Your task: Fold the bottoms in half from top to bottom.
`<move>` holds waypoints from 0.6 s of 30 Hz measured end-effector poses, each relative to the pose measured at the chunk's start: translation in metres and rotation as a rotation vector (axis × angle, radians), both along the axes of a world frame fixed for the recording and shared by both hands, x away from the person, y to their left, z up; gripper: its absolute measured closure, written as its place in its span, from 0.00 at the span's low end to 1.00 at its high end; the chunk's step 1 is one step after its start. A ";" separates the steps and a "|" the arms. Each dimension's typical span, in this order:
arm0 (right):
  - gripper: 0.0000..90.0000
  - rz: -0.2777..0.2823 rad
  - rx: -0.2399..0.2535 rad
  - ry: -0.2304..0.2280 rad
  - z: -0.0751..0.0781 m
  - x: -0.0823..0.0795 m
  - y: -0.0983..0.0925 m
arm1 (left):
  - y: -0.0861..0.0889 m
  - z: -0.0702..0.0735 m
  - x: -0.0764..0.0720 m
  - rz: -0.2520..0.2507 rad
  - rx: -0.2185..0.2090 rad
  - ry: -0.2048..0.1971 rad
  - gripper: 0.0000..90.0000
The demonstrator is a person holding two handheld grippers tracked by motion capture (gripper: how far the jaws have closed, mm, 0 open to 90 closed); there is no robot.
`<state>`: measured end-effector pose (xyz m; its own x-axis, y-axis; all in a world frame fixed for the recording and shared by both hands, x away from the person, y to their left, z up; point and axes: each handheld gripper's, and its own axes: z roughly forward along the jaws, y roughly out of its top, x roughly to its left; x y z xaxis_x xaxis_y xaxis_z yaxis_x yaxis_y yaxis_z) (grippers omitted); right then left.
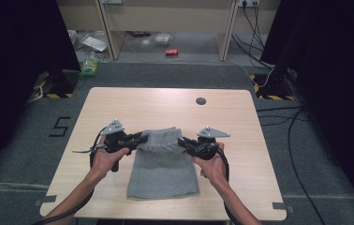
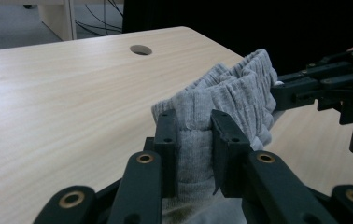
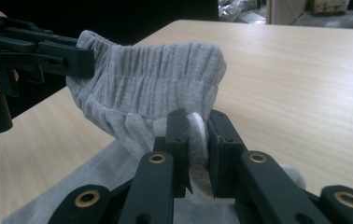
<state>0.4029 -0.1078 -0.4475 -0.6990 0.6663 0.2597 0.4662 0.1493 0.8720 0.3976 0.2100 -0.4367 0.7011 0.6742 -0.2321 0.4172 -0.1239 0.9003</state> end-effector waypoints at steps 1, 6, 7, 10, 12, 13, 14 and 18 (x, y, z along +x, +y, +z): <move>0.89 0.006 -0.005 -0.004 -0.001 -0.003 -0.001 | -0.001 -0.002 -0.007 0.000 0.001 -0.009 0.82; 0.89 0.028 -0.022 -0.012 -0.007 -0.026 -0.002 | -0.003 -0.007 -0.034 -0.036 0.033 -0.033 0.81; 0.89 0.034 -0.023 -0.012 -0.009 -0.032 -0.002 | -0.003 -0.007 -0.038 -0.042 0.035 -0.036 0.81; 0.89 0.044 -0.042 -0.022 -0.011 -0.045 -0.003 | -0.003 -0.013 -0.054 -0.061 0.036 -0.035 0.81; 0.89 0.053 -0.057 -0.021 -0.015 -0.052 -0.003 | -0.004 -0.018 -0.061 -0.087 0.043 -0.023 0.81; 0.89 0.058 -0.063 -0.016 -0.017 -0.056 -0.003 | -0.003 -0.022 -0.064 -0.090 0.036 -0.016 0.81; 0.89 0.062 -0.071 -0.011 -0.019 -0.059 -0.004 | -0.003 -0.026 -0.066 -0.098 0.034 -0.004 0.81; 0.88 0.068 -0.088 0.011 -0.028 -0.068 -0.006 | -0.002 -0.041 -0.070 -0.103 0.018 0.045 0.81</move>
